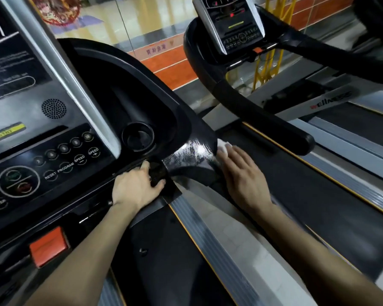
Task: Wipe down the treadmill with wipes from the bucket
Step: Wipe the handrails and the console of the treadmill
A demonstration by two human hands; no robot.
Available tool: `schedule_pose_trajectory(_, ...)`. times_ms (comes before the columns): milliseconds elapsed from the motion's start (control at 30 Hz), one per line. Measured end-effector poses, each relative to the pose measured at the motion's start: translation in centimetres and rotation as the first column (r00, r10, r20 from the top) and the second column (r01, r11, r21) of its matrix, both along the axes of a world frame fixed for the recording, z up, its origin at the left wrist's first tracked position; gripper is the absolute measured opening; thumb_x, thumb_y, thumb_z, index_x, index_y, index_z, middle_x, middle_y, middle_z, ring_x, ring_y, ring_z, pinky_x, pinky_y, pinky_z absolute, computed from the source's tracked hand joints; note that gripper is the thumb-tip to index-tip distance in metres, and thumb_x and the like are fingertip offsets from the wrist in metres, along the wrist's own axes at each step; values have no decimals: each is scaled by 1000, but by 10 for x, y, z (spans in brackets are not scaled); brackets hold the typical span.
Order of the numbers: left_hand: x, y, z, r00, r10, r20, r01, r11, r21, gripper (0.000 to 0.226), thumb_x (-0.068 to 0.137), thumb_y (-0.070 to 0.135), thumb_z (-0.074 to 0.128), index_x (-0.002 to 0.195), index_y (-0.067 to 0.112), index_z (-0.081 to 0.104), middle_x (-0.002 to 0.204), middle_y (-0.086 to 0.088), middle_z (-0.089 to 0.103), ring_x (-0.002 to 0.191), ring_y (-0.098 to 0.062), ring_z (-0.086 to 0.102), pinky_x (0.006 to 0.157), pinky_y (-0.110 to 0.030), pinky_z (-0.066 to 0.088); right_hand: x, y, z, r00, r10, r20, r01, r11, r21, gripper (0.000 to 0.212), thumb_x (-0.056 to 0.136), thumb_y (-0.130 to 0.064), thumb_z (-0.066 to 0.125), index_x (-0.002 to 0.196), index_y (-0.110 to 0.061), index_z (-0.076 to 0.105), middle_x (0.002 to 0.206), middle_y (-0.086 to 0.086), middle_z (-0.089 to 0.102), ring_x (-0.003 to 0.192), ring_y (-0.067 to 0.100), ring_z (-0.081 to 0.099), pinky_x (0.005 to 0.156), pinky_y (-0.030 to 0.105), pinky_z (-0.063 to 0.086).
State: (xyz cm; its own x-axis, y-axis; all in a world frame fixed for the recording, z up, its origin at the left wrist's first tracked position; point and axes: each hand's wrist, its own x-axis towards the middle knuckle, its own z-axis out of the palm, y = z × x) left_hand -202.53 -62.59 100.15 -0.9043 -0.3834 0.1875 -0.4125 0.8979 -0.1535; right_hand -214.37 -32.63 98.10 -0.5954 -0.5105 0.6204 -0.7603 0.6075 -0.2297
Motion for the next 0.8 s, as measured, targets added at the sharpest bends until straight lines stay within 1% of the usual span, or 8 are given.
schedule_pose_trajectory(67, 0, 0, -1, 1000, 3, -14, -3, 1000, -4, 64, 86, 80, 47, 126, 31, 56, 93, 1, 77, 89, -29, 76, 74, -38, 52, -11, -24, 7, 992, -91, 92, 109, 969, -220, 36, 109, -11, 58, 145, -11, 63, 135, 7, 69, 119, 30, 59, 102, 41, 52)
schedule_pose_trajectory(133, 1, 1, -2, 999, 1, -32, -1, 1000, -2, 64, 85, 79, 45, 128, 33, 56, 93, 1, 77, 88, -28, 76, 74, -38, 52, -6, -54, 12, 970, -135, 204, 204, 907, -369, 39, 104, -2, 62, 142, -7, 64, 122, 8, 71, 112, 28, 58, 101, 37, 51)
schedule_pose_trajectory(300, 2, 0, 0, 1000, 11, -21, -11, 1000, 0, 62, 83, 74, 48, 126, 31, 55, 91, 3, 75, 86, -26, 76, 73, -38, 53, 5, -68, 19, 966, 221, 133, -208, 972, -109, 23, 104, -7, 60, 122, -8, 74, 128, 6, 68, 119, 24, 59, 102, 38, 49)
schedule_pose_trajectory(367, 2, 2, 0, 1000, 10, -4, -10, 1000, -16, 57, 85, 69, 55, 122, 25, 53, 90, 2, 74, 85, -27, 75, 70, -38, 49, -13, -51, 19, 999, 11, 33, -3, 972, -233, 13, 101, -9, 68, 110, -9, 77, 116, 11, 68, 106, 33, 59, 93, 45, 50)
schedule_pose_trajectory(467, 0, 5, 3, 999, 34, 33, -32, 998, -49, 55, 86, 63, 62, 122, 22, 52, 91, -2, 75, 82, -29, 75, 65, -36, 42, -3, -68, 13, 957, -241, 159, 283, 888, -362, 18, 102, -10, 64, 114, -12, 77, 106, 11, 64, 98, 30, 52, 88, 42, 50)
schedule_pose_trajectory(600, 2, 4, 4, 998, 35, 46, -32, 998, -60, 54, 88, 57, 67, 125, 22, 53, 97, -5, 76, 83, -31, 76, 68, -38, 45, 37, -124, 16, 976, 191, 104, -182, 979, -93, 30, 103, -17, 48, 118, -15, 74, 110, 6, 65, 102, 25, 59, 86, 40, 52)
schedule_pose_trajectory(700, 4, 4, 3, 999, 29, 40, -25, 996, -87, 52, 90, 59, 65, 124, 22, 53, 94, -2, 75, 79, -28, 75, 63, -36, 41, 18, -91, 16, 983, -84, 165, 122, 964, -236, 13, 103, -19, 60, 100, -16, 72, 94, 5, 64, 90, 28, 60, 81, 40, 49)
schedule_pose_trajectory(800, 4, 7, 0, 999, 20, 26, -17, 992, -122, 49, 91, 59, 62, 122, 22, 54, 91, 0, 74, 75, -27, 74, 60, -35, 36, 23, -74, 13, 925, -327, 193, 375, 865, -334, 23, 98, -6, 65, 117, -13, 75, 98, 8, 62, 90, 27, 55, 84, 40, 50)
